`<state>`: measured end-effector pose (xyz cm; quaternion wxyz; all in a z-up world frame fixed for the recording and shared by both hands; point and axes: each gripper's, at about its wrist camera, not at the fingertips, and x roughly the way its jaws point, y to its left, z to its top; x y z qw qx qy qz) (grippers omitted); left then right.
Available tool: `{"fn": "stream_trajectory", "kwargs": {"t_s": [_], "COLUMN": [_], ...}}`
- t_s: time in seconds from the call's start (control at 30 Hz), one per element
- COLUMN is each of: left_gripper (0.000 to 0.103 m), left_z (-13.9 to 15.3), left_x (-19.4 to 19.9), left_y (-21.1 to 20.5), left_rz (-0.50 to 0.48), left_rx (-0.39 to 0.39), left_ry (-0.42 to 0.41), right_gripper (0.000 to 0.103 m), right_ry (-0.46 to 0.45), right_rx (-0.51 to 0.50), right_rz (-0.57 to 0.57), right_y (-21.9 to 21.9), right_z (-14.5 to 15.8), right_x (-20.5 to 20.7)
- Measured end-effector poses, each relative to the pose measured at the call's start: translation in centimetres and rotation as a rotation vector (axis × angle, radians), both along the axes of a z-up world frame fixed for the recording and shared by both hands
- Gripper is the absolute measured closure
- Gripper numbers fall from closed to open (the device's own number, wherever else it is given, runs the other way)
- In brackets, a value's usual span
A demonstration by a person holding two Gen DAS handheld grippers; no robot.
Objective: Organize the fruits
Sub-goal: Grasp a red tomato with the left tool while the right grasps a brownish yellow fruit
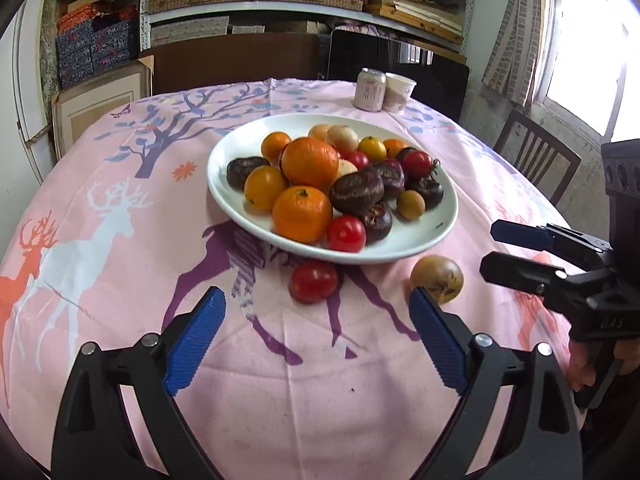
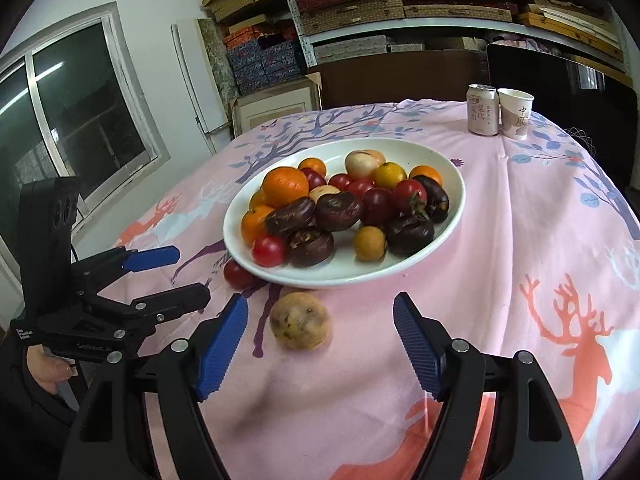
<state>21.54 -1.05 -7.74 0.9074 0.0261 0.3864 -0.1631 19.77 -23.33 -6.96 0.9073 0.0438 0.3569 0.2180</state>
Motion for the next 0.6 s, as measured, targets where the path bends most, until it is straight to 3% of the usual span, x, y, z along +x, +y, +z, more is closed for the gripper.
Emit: {"fn": "stream_trajectory", "kwargs": {"t_s": [0.33, 0.5, 0.57, 0.6], "left_gripper": [0.012, 0.012, 0.012, 0.012], "left_z": [-0.4, -0.7, -0.8, -0.9], "left_x": [-0.8, -0.9, -0.8, -0.7], "left_y": [1.1, 0.9, 0.7, 0.6], "left_rz": [0.027, 0.028, 0.029, 0.029], "left_rx": [0.009, 0.026, 0.039, 0.043], "left_ry": [0.037, 0.046, 0.054, 0.057], "right_gripper": [0.027, 0.031, 0.055, 0.059], "right_ry": [0.075, 0.132, 0.179, 0.181], "right_rx": [-0.137, -0.167, -0.149, -0.130], "right_rz": [0.030, -0.011, -0.025, -0.027], "right_y": [4.8, 4.9, 4.4, 4.1], "right_z": [-1.5, -2.4, -3.0, -3.1], "right_x": [1.4, 2.6, 3.3, 3.4]}}
